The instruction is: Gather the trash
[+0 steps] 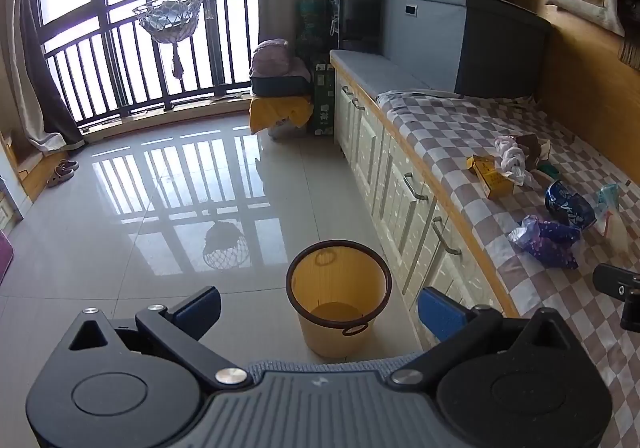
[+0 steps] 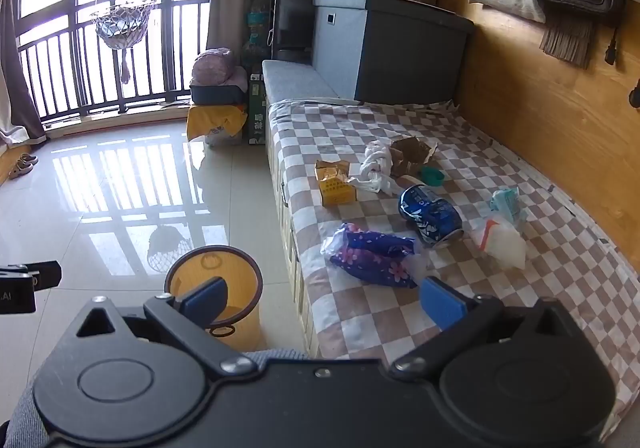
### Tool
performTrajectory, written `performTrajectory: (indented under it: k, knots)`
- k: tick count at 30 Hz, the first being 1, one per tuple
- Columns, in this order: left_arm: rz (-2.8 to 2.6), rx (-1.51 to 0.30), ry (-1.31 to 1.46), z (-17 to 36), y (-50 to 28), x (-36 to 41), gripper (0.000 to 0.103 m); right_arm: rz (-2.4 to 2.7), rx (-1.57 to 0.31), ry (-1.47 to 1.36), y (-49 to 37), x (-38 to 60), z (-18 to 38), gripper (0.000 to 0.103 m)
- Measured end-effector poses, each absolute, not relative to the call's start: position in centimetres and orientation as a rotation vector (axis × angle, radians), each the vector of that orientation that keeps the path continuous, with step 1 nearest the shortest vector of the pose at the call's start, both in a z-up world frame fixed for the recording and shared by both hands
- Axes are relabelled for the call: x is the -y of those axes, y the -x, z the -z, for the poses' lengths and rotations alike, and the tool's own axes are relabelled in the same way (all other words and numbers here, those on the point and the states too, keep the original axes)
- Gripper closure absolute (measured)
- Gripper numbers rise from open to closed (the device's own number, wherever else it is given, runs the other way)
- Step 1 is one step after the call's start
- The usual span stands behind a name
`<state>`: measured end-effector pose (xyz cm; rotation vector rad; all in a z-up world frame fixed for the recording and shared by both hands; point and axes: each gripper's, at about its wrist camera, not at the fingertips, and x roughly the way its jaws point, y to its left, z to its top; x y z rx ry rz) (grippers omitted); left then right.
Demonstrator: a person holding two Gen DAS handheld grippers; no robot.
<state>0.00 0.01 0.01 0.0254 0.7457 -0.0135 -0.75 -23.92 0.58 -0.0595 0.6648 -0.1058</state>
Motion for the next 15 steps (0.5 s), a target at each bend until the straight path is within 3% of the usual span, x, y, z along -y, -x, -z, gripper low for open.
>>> performTrajectory:
  k: [15]
  knots:
    - [0.015, -0.743, -0.027, -0.07, -0.04, -0.04, 0.000, 0.106, -0.658, 0.060, 0.90, 23.91, -0.74, 0.000]
